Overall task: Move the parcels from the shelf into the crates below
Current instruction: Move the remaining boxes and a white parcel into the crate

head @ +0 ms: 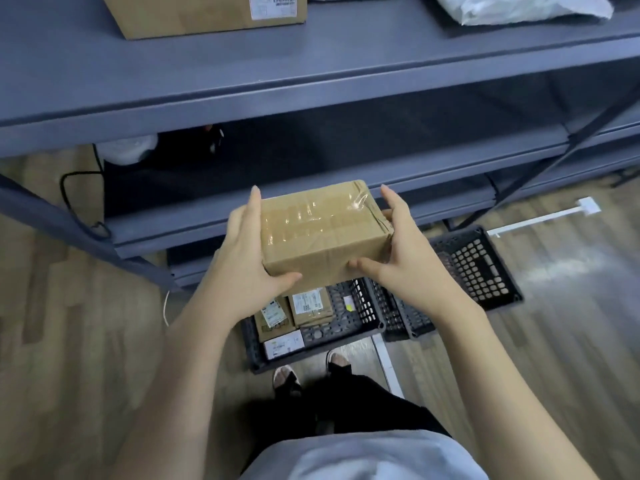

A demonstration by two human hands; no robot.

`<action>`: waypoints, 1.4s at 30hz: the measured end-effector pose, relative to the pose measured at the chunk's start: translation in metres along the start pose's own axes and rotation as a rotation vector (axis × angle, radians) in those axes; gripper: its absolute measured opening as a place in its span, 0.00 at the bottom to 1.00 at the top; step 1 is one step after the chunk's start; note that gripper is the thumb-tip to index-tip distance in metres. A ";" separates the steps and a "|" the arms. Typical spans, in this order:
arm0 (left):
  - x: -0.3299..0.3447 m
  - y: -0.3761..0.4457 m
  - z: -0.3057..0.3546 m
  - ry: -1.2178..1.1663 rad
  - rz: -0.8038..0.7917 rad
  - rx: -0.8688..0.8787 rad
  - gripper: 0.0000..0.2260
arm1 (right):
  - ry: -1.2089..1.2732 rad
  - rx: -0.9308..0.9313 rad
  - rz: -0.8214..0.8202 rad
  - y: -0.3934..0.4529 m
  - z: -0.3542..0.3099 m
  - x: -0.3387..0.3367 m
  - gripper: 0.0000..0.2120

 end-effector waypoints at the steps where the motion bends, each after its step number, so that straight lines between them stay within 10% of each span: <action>1: 0.002 -0.001 0.001 0.012 0.000 -0.007 0.53 | 0.014 -0.004 -0.003 -0.003 0.001 0.001 0.49; 8: -0.003 -0.007 0.036 0.077 0.116 0.181 0.46 | 0.087 -0.111 -0.152 -0.013 -0.007 -0.017 0.39; 15: -0.005 0.004 0.099 0.140 0.264 0.368 0.44 | -0.006 -0.107 -0.187 0.004 0.004 -0.066 0.55; 30: 0.053 0.000 0.132 0.111 0.246 0.201 0.47 | -0.213 -0.656 0.087 0.003 0.022 -0.129 0.37; 37: 0.043 0.003 0.127 0.122 0.306 0.176 0.36 | -0.139 -0.722 0.106 0.003 0.023 -0.115 0.37; 42: 0.026 0.009 0.115 0.136 0.198 0.153 0.47 | -0.190 -0.706 0.064 0.012 0.020 -0.108 0.36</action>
Point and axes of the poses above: each hand's wrist, its own y-axis towards the middle knuckle, its own x-axis out of the palm, z = x × y, the point moved 8 cm from there along y, towards the middle knuckle
